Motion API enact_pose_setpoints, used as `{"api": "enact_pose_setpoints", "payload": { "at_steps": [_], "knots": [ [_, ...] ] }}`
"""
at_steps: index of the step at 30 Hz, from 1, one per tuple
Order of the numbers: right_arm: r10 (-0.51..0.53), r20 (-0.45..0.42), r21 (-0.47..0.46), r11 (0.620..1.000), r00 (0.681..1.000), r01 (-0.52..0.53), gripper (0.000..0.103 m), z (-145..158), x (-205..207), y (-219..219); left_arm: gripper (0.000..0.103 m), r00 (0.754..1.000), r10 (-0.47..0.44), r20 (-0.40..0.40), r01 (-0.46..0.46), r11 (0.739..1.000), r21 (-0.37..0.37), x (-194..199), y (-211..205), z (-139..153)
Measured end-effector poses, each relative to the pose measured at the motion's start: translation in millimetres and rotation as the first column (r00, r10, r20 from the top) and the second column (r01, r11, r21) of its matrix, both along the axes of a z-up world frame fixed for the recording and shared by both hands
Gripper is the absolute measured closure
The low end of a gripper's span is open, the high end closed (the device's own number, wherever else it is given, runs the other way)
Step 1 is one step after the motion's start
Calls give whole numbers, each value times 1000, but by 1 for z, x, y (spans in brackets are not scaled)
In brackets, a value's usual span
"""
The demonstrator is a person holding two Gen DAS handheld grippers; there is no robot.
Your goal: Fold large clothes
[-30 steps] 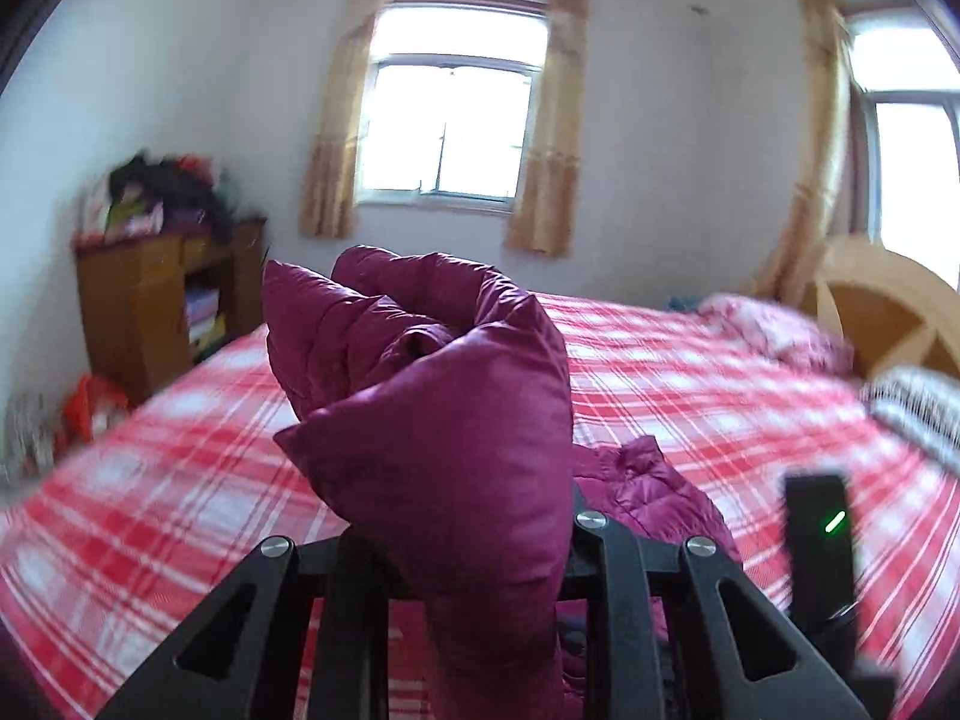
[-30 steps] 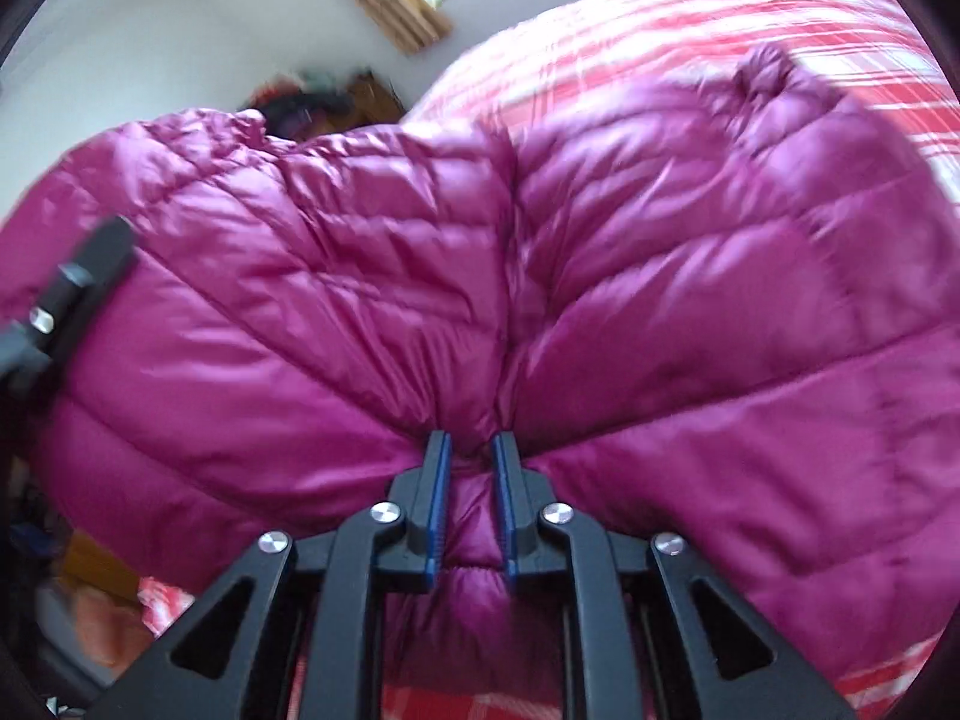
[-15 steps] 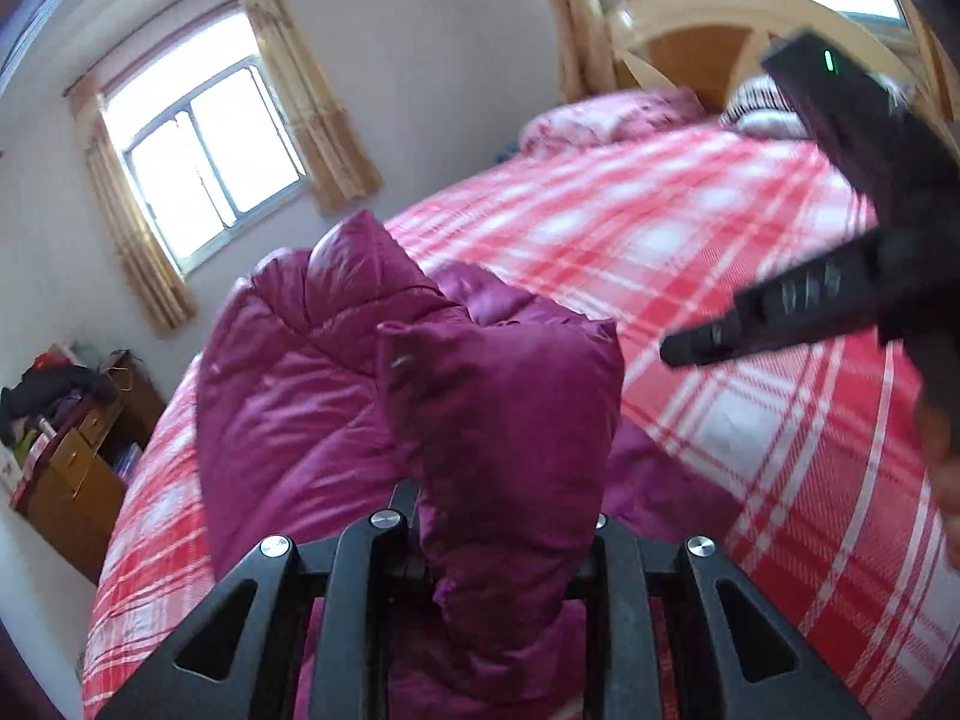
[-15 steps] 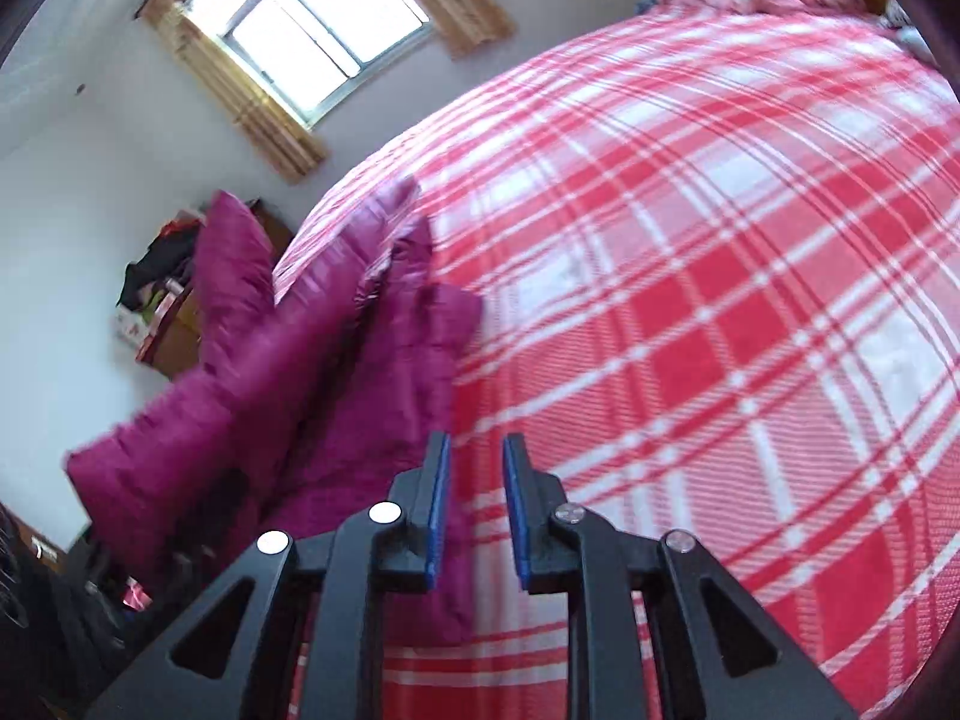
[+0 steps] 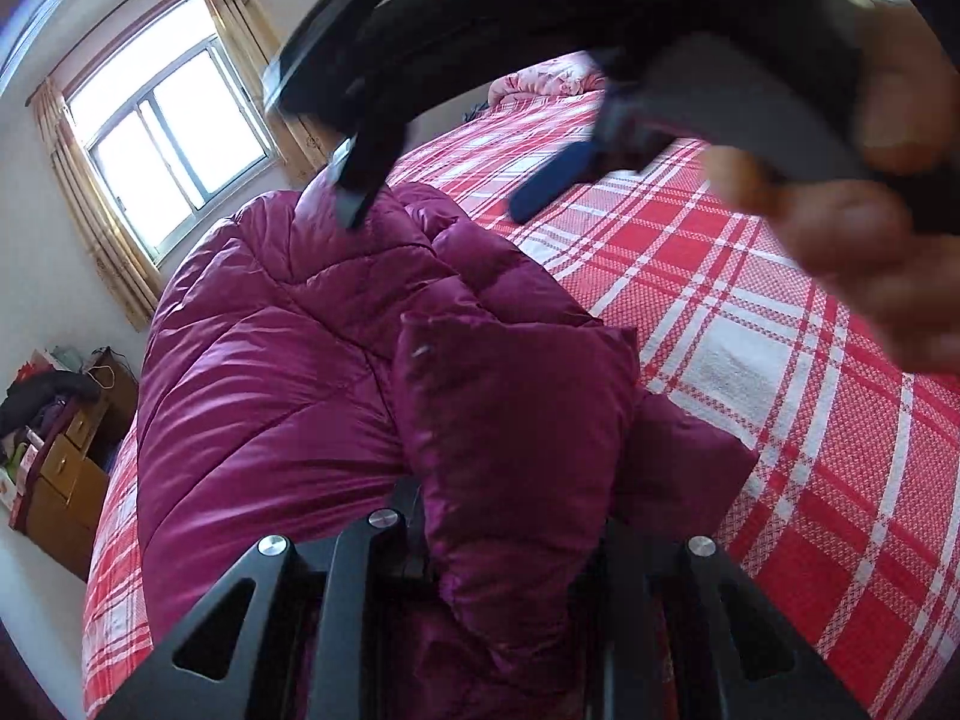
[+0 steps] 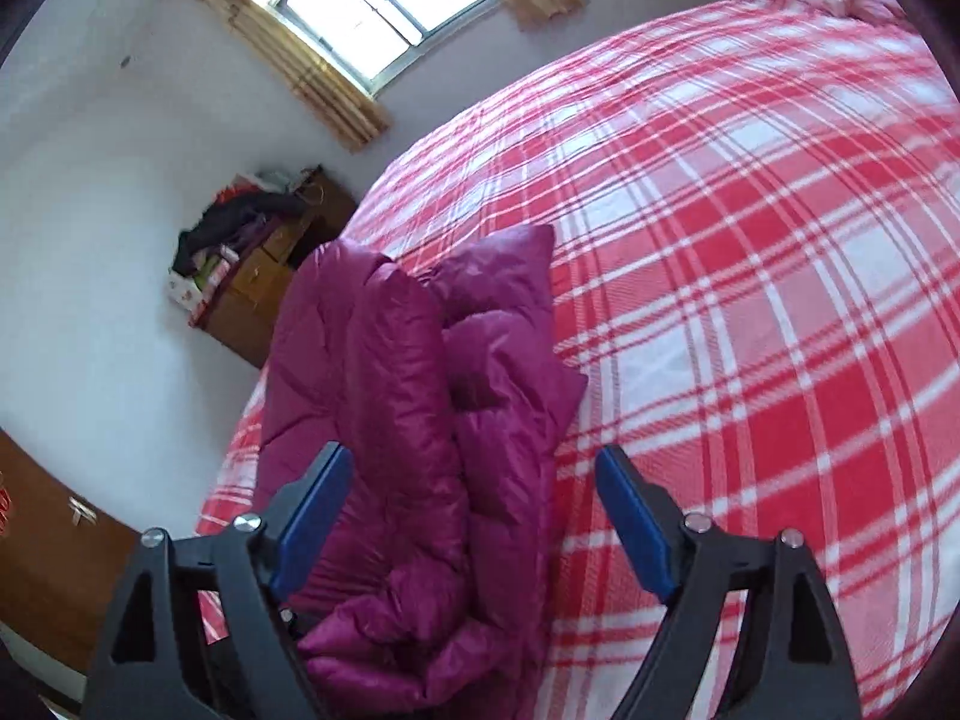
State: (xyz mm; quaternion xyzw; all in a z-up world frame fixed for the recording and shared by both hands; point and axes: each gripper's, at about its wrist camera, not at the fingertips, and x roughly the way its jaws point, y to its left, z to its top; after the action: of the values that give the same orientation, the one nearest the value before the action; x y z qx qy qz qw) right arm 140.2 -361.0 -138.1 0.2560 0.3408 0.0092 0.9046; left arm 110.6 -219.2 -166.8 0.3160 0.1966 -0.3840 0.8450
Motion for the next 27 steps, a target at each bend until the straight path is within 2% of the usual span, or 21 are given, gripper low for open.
{"api": "enact_pose_setpoints", "payload": {
  "at_steps": [1,2,4,5,9,12,13,16,18,20,21,22,23,24,27],
  "knots": [
    [33,-5,-38,999,999,-33,24,2,7,8,80,1000,-1,-4,1,1000,-4,1,1,1],
    [69,-15,-95,993,998,-70,47,4,16,18,78,1000,0,-4,0,1000,-8,0,0,2],
    [85,-53,-169,981,995,-93,74,2,27,27,74,999,-23,-28,22,1000,-20,-2,9,9],
    [79,-61,-178,980,995,-89,78,-1,30,27,73,998,-34,-44,33,999,-24,-3,11,11],
    [44,-69,-180,982,997,-55,82,-17,34,13,61,978,-128,-163,110,987,-113,-15,68,33],
    [20,-70,-124,992,997,-28,82,-31,34,-1,60,965,-165,-206,124,972,-200,-14,120,57],
    [13,-69,-120,993,998,-21,82,-34,34,-2,59,965,-153,-215,103,968,-227,-8,131,65],
    [-24,-65,-80,997,998,19,80,-43,27,-3,53,966,-16,-258,-69,946,-318,35,153,89],
    [-66,-61,-21,998,996,65,80,-49,22,-5,52,948,100,-303,-208,912,-352,70,152,98],
    [-106,-57,15,994,993,107,79,-53,16,-4,51,900,181,-396,-337,865,-372,114,141,99],
    [-122,-55,9,992,991,123,79,-55,14,-1,51,866,209,-455,-395,844,-363,137,131,96],
    [-131,-55,-8,991,990,131,79,-55,13,3,51,842,218,-494,-424,833,-355,154,125,93],
    [-139,-54,-33,990,989,137,79,-55,12,8,51,822,215,-527,-440,827,-349,168,113,90],
    [-146,-53,-64,988,988,143,79,-54,10,13,51,815,207,-542,-441,828,-347,177,100,89],
    [-159,-55,-103,983,986,153,79,-54,9,21,51,817,227,-530,-436,844,-311,190,70,79]
  ]
}}
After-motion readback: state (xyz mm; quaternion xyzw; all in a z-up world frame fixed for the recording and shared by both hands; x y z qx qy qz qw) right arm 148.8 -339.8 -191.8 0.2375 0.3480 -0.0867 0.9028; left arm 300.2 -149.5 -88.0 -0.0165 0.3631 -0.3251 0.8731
